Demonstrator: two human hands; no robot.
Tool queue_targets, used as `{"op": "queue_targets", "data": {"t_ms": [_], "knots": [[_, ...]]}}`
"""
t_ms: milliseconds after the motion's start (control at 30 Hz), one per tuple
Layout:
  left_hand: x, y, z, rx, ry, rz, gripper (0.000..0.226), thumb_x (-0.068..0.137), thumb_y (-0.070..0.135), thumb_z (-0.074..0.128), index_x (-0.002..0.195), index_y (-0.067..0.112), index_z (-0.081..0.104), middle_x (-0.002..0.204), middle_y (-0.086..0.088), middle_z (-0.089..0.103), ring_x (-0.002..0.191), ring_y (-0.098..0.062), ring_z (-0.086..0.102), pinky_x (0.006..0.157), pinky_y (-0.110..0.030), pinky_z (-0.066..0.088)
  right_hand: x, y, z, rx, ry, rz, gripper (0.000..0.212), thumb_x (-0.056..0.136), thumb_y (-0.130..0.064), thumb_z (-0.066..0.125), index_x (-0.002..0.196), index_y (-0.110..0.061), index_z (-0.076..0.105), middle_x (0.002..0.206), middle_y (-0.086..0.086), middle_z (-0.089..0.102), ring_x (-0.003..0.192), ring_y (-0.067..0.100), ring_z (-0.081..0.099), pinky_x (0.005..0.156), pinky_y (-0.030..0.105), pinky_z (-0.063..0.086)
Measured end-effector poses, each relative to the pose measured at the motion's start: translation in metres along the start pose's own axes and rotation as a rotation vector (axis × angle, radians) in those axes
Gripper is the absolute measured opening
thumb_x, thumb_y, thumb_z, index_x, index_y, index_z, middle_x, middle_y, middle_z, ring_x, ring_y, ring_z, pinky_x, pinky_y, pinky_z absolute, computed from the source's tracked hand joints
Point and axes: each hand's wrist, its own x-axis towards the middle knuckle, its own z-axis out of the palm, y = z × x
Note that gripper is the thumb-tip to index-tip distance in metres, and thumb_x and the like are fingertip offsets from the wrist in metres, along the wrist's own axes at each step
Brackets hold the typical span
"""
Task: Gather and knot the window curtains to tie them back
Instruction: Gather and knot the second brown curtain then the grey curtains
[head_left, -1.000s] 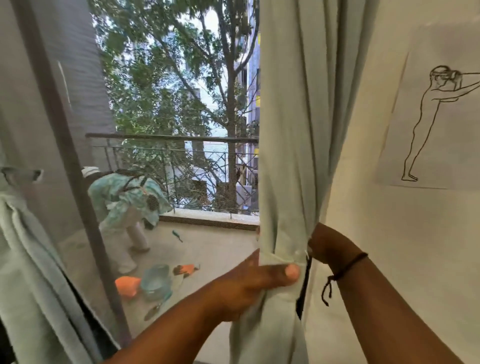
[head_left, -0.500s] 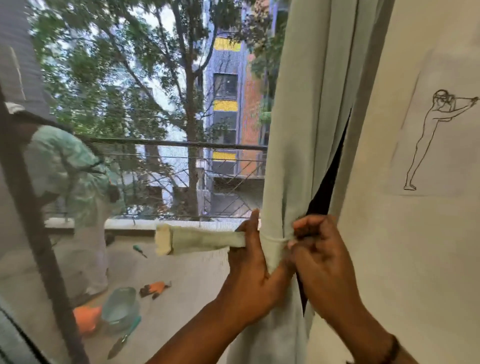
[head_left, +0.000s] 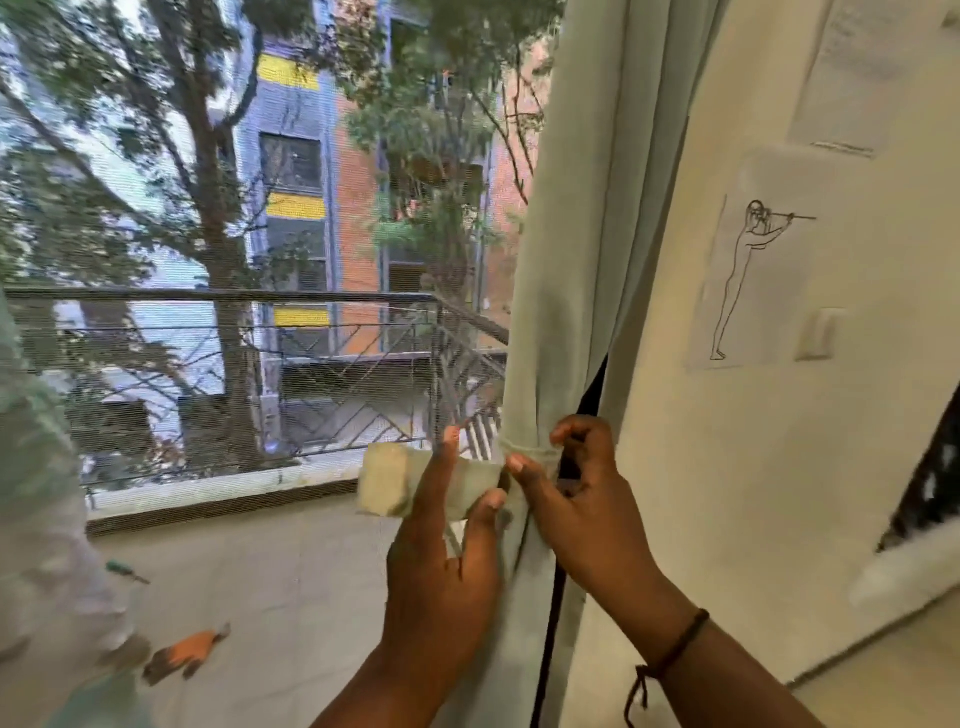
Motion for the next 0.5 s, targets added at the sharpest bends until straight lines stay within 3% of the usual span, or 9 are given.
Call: {"op": "queue_targets", "data": {"t_ms": [33,67,100,167,200,267,333,433,500], "knots": [[0.000,-0.002,-0.001,0.021,-0.066,0.015,0.076,0.088,0.035,0.058,0.125,0.076,0.006,0.104,0.039,0.060,0.096,0.019,0.056,0.065,-0.011,0.048,0.003,0.000,0.001,-0.061,0.001,0.028,0.028,0.084,-0.039,0.065,0.096,-0.034,0.041,0.089,-0.009,0.065,0.065,0.003,0.062,0.056,0.017,0.047],[0.002,-0.001,-0.002,0.081,-0.117,0.051,0.075,0.091,0.040,0.052,0.129,0.073,-0.002,0.086,0.019,0.070,0.077,0.002,0.067,0.053,-0.014,0.046,0.005,-0.002,0.002,-0.090,-0.008,0.055,0.024,0.085,-0.039,0.063,0.093,-0.033,0.042,0.085,-0.007,0.064,0.061,0.003,0.059,0.052,0.014,0.042],[0.005,0.000,-0.003,0.172,-0.146,0.130,0.072,0.094,0.041,0.045,0.136,0.064,-0.009,0.072,0.003,0.069,0.057,-0.013,0.065,0.044,-0.018,0.043,0.007,-0.003,0.002,-0.098,-0.025,0.076,0.020,0.086,-0.036,0.062,0.090,-0.032,0.043,0.082,-0.007,0.064,0.057,0.003,0.056,0.049,0.014,0.040],[0.008,0.003,-0.001,0.314,-0.238,0.270,0.068,0.097,0.039,0.033,0.147,0.039,-0.012,0.058,-0.009,0.062,0.037,-0.017,0.050,0.034,-0.020,0.034,0.011,-0.006,0.000,-0.055,-0.115,0.090,0.015,0.089,-0.026,0.060,0.089,-0.032,0.045,0.078,-0.008,0.062,0.054,0.001,0.054,0.050,0.017,0.040],[0.010,0.005,0.000,0.386,-0.280,0.299,0.065,0.097,0.036,0.030,0.149,0.032,-0.010,0.059,-0.011,0.060,0.038,-0.011,0.044,0.034,-0.015,0.028,0.013,-0.008,-0.003,0.016,-0.208,0.091,0.020,0.089,-0.017,0.060,0.092,-0.032,0.047,0.081,-0.009,0.063,0.060,0.003,0.059,0.054,0.022,0.045],[0.010,0.015,0.002,0.352,-0.342,0.252,0.052,0.101,0.033,0.017,0.149,0.037,0.000,0.074,-0.011,0.066,0.053,-0.004,0.045,0.039,-0.005,0.025,0.014,-0.010,-0.009,0.148,-0.449,0.042,0.042,0.086,0.001,0.060,0.109,-0.031,0.047,0.098,-0.008,0.062,0.086,0.010,0.066,0.069,0.028,0.053],[0.007,0.021,0.006,0.397,-0.442,0.196,0.055,0.098,0.025,0.018,0.150,0.032,0.001,0.082,-0.005,0.070,0.058,-0.005,0.054,0.040,-0.005,0.035,0.009,-0.009,-0.012,0.210,-0.570,-0.042,0.055,0.085,0.002,0.063,0.121,-0.033,0.041,0.112,-0.013,0.056,0.099,-0.004,0.060,0.079,0.014,0.049],[0.000,0.013,0.022,0.613,-0.483,0.263,0.119,0.057,0.027,0.061,0.148,0.014,-0.013,0.086,-0.005,0.073,0.065,-0.016,0.068,0.052,-0.022,0.054,0.002,0.001,-0.015,0.228,-0.495,-0.125,0.039,0.087,-0.033,0.063,0.123,-0.032,0.047,0.118,-0.022,0.057,0.107,-0.004,0.057,0.088,0.009,0.043],[0.000,0.011,0.027,0.638,-0.530,0.256,0.121,0.059,0.025,0.061,0.146,0.018,-0.022,0.099,-0.006,0.072,0.080,-0.017,0.069,0.066,-0.025,0.057,-0.002,0.009,-0.015,0.222,-0.422,-0.133,0.031,0.088,-0.038,0.059,0.117,-0.029,0.056,0.109,-0.018,0.063,0.101,0.005,0.062,0.087,0.012,0.045]]}}
